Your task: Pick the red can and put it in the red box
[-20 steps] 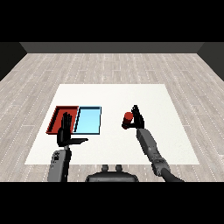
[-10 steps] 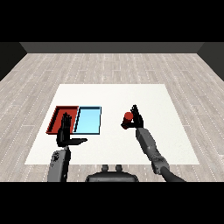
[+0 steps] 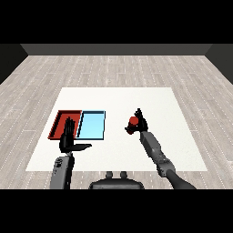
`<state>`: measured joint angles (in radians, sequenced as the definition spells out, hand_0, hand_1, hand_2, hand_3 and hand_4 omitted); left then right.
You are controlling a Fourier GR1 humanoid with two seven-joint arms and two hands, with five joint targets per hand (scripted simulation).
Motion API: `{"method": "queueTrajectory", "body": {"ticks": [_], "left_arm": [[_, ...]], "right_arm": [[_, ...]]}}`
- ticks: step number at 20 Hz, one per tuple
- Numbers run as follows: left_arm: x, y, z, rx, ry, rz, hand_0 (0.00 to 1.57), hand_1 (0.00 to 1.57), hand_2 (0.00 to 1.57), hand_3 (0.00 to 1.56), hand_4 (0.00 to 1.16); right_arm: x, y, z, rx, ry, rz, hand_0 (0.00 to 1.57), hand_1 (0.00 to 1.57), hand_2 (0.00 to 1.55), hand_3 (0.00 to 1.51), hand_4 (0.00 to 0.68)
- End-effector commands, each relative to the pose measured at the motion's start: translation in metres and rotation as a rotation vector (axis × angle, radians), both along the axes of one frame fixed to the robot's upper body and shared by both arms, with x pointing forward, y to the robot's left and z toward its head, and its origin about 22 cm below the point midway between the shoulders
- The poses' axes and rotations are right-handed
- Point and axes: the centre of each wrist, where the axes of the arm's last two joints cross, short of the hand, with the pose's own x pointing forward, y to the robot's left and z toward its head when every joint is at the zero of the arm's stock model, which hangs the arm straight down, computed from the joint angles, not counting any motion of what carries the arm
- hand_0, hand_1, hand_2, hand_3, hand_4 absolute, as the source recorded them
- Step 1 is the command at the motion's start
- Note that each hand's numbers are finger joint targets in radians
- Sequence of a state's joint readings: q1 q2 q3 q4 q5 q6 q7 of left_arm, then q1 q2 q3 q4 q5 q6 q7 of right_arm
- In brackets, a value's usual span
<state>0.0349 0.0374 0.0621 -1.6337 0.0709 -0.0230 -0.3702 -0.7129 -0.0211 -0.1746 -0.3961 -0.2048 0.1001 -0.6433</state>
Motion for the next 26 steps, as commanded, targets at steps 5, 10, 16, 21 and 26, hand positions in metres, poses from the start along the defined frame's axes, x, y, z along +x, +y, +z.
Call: {"method": "queueTrajectory", "body": {"ticks": [5, 10, 16, 21, 26], "left_arm": [[0.006, 0.008, 0.011, -0.007, 0.002, 0.004, 0.0, 0.0, 0.0, 0.0, 0.0], [0.0, 0.001, -0.005, -0.007, 0.001, -0.015, 0.0, 0.0, 0.0, 0.0, 0.0], [0.0, 0.004, -0.005, 0.02, 0.001, 0.006, 0.0, 0.0, 0.0, 0.0, 0.0], [-0.003, -0.022, 0.003, 0.007, -0.014, -0.001, 0.0, 0.0, 0.0, 0.0, 0.0], [-0.002, 0.002, -0.001, -0.011, 0.005, -0.043, 0.0, 0.0, 0.0, 0.0, 0.0]], "right_arm": [[0.0, -0.001, -0.002, -0.039, 0.025, -0.004, 0.0, 0.0, 0.0, 0.0, 0.0], [0.007, 0.014, 0.005, -0.09, 0.049, -0.051, 1.47, 1.47, 1.47, 1.43, 0.579], [0.006, -0.001, 0.008, -0.153, 0.029, -0.057, 1.49, 1.49, 1.46, 1.44, 0.667], [0.016, 0.005, 0.021, -0.188, -0.014, -0.058, 1.46, 1.46, 1.45, 1.42, 0.643], [0.009, 0.024, 0.019, -0.16, -0.086, -0.095, 1.46, 1.46, 1.45, 1.41, 0.661]]}}
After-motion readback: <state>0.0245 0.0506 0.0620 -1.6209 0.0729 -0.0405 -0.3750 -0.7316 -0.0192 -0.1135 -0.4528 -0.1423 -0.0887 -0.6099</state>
